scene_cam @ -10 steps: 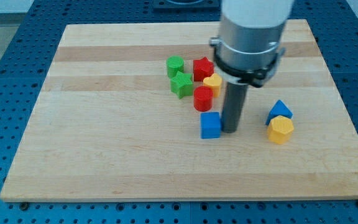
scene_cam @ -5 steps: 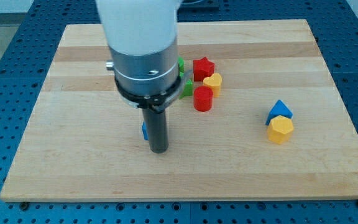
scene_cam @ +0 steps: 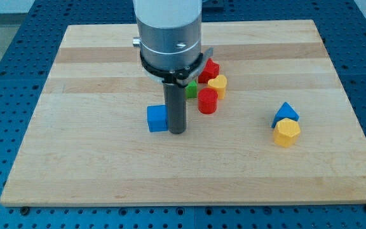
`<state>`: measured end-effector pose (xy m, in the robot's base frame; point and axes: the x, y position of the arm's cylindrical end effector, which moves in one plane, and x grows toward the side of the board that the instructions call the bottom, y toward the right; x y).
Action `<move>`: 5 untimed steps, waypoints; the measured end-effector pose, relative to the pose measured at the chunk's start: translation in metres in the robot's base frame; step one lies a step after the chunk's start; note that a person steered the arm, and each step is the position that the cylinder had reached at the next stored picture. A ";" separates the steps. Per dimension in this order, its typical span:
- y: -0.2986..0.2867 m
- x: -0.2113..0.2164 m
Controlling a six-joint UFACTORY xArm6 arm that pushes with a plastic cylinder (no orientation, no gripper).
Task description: Drag the cube left to the green blocks
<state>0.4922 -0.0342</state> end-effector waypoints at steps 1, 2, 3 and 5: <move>-0.031 -0.001; -0.064 -0.003; -0.088 -0.014; -0.095 -0.060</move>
